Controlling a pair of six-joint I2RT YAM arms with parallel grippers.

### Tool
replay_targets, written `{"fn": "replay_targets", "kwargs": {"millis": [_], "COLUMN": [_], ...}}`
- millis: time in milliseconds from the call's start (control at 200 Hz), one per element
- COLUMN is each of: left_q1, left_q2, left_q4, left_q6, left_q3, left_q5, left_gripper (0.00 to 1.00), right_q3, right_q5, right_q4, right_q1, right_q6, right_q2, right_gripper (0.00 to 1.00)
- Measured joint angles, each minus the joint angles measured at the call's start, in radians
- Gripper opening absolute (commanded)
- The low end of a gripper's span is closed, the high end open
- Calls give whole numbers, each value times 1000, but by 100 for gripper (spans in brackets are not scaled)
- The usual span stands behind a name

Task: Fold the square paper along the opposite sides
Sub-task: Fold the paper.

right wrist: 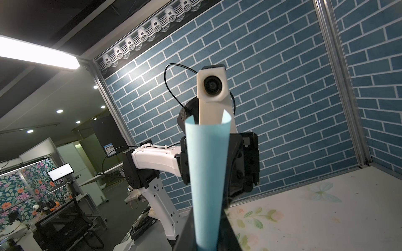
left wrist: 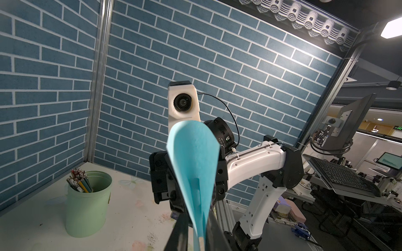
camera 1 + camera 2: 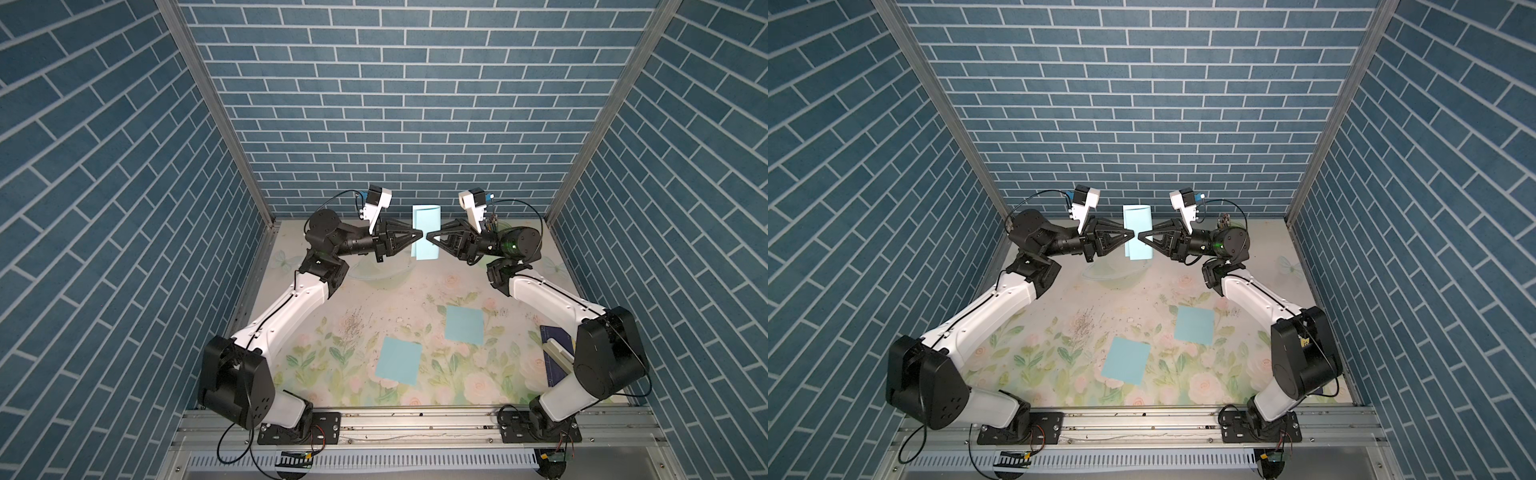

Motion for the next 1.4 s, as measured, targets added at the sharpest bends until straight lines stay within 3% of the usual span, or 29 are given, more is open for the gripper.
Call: {"fn": "replay_targets", "kwargs": {"millis": [475,600,865,1090,1255,1400], "left_q1": [-1,-1,3,0,-1,-1], "left_q2": [-2,-7,-1,6,6,6], "left_q4": [-62,-73,-90,0,31,38], "left_q6": [56,70,66,-16,-45,-51], "left_q3": [-2,-2,18,32,32,32], "left_q5": [-8,-11,-17,21,38,46], "left_gripper": [11,4,0,0,0,1], "right_q3": [16,16,27,27,27,27], "right_q5": [3,5,-1,-22,-40,-49], "right_q4": [-80,-85,-122,-141,-141,-129], "right_q1": [8,7,4,4,3,3], "right_q6": [-21,-26,-76,-106,-107,-100], "right_q2": [0,0,-6,-14,-14,-15], "right_gripper": [11,12,34,49,47,35]}}
